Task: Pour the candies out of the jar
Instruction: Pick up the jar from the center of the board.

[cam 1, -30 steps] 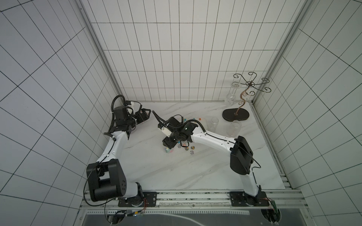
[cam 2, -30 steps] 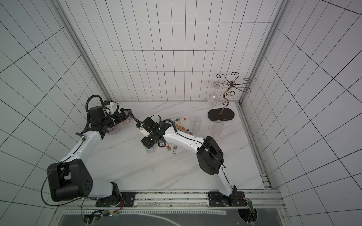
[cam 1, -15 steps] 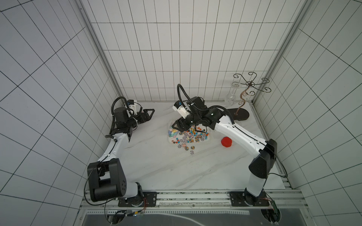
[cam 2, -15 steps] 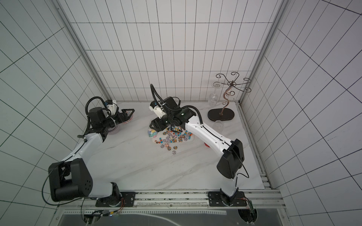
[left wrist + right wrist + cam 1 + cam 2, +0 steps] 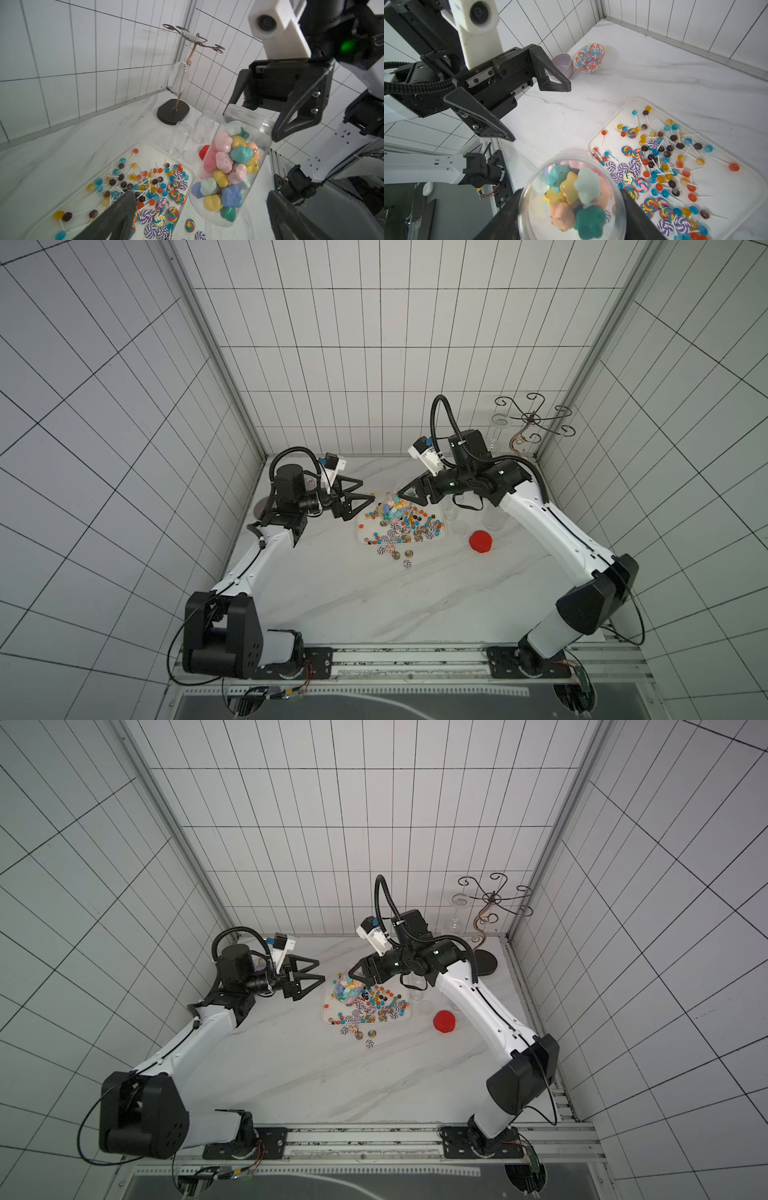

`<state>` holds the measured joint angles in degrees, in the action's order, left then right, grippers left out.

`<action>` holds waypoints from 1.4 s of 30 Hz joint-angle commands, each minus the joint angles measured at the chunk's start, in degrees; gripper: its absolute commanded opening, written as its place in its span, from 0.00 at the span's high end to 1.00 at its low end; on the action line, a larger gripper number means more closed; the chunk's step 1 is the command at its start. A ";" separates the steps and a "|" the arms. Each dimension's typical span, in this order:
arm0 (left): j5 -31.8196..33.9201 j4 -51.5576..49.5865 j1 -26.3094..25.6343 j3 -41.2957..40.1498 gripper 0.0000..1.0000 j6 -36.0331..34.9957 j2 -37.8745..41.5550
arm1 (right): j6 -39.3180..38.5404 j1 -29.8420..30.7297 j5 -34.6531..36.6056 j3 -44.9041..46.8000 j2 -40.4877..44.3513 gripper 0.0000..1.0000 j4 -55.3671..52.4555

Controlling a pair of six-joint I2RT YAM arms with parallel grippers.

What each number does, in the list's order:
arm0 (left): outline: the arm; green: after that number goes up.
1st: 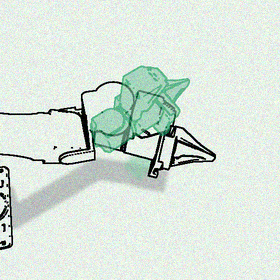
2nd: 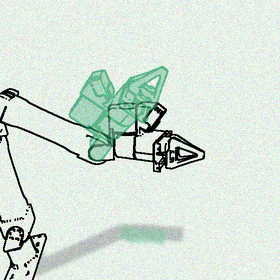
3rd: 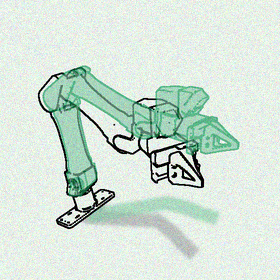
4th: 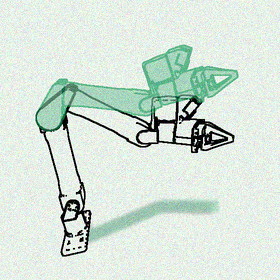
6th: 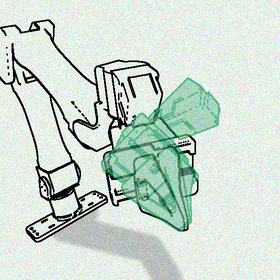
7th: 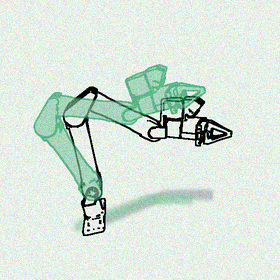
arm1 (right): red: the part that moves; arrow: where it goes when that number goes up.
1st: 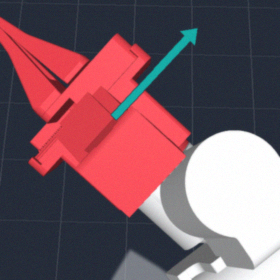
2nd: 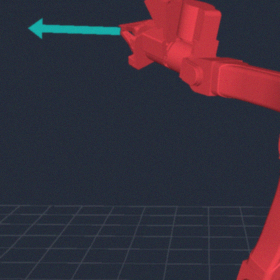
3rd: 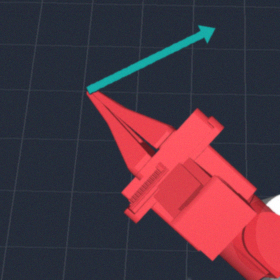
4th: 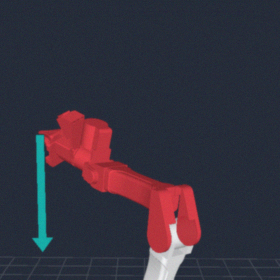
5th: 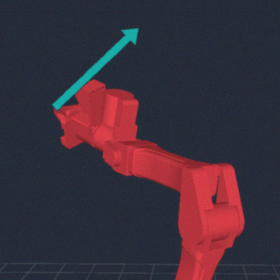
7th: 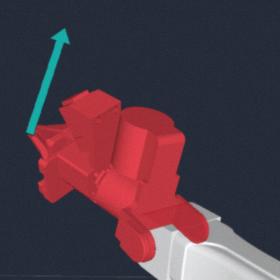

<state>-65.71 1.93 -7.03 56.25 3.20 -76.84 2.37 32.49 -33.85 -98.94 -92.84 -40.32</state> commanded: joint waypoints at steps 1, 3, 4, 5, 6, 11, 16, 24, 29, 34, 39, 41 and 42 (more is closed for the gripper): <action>-3.39 -9.29 -3.08 3.79 0.03 -11.75 0.31 | -1.15 -1.43 -7.09 3.02 2.84 0.36 1.13; -4.38 -14.46 -4.66 5.48 0.03 -16.38 -0.31 | -1.14 -1.90 -8.34 2.87 2.83 0.36 0.72; -4.83 -15.83 -4.98 5.86 0.03 -17.55 -0.56 | -1.14 -1.99 -8.83 2.87 2.90 0.36 0.76; -5.28 -16.61 -5.24 5.97 0.03 -18.10 -0.81 | -1.14 -2.05 -9.17 2.79 2.84 0.36 0.72; -5.87 -17.10 -5.40 5.89 0.03 -18.55 -1.07 | -1.14 -2.07 -9.22 2.62 2.76 0.36 0.68; -6.71 -19.04 -6.17 5.69 0.03 -20.18 -1.03 | -1.23 -2.43 -10.14 0.39 1.32 0.36 -0.19; -4.13 -21.12 -6.47 5.88 0.03 -21.92 -1.11 | -0.41 -2.41 -13.14 -2.95 -0.27 0.36 -0.03; -3.90 -21.45 -6.93 6.25 0.03 -21.75 -1.74 | 2.41 -2.36 -17.75 -4.34 -2.02 0.36 2.32; -3.90 -21.75 -7.54 6.37 0.06 -21.76 -2.21 | 3.55 -2.43 -18.04 -5.05 -1.89 0.36 3.62; -3.73 -22.50 -7.75 6.75 0.10 -22.01 -2.70 | 4.48 -2.36 -18.71 -5.61 -2.22 0.36 4.93; -3.54 -22.50 -7.91 6.85 0.22 -22.01 -2.79 | 4.57 -2.39 -18.71 -6.08 -2.52 0.36 4.97; -3.41 -22.50 -7.86 6.92 0.26 -21.97 -2.81 | 4.57 -2.35 -18.55 -6.18 -2.55 0.36 4.98; -3.31 -22.50 -7.90 7.03 0.28 -21.92 -2.88 | 4.57 -2.34 -18.54 -6.18 -2.63 0.36 4.98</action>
<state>-68.93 -20.51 -14.63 61.71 -17.06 -79.18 6.96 30.63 -49.41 -98.76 -95.26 -38.06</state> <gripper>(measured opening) 0.737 0.651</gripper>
